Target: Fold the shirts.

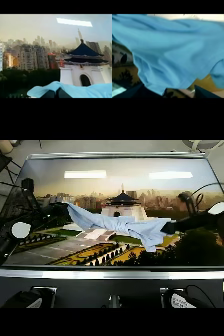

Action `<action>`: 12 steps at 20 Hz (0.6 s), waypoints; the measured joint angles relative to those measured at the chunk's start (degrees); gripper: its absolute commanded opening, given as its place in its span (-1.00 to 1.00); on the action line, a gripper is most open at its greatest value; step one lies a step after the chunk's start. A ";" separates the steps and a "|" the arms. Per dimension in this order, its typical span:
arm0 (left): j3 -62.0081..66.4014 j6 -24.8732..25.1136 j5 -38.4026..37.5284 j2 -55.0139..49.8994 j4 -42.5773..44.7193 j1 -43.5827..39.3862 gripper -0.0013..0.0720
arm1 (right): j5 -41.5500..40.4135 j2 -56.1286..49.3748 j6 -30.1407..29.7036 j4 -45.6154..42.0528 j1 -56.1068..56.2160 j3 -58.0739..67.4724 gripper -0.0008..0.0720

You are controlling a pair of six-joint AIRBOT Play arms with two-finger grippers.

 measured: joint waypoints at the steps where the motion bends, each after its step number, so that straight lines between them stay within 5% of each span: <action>1: 0.11 0.00 -0.04 0.00 -0.02 -0.26 -0.89 | 0.44 0.00 0.37 -0.46 0.31 -3.13 0.97; 9: 0.35 0.00 -1.03 0.04 -0.04 -2.14 -0.89 | -15.19 -1.70 6.25 0.57 10.23 -14.19 0.91; 10: 0.35 0.00 -1.09 0.13 -0.04 -2.23 -0.89 | -16.57 -2.25 7.02 1.07 11.91 -14.34 0.54; 11: 0.35 -0.02 -1.05 0.20 -0.07 -2.27 -0.89 | -17.88 -3.13 7.72 1.60 13.42 -14.43 -0.27; 12: 0.37 -0.02 -1.07 0.24 -0.04 -2.27 -0.89 | -18.91 -3.93 8.37 1.33 14.47 -14.43 -0.89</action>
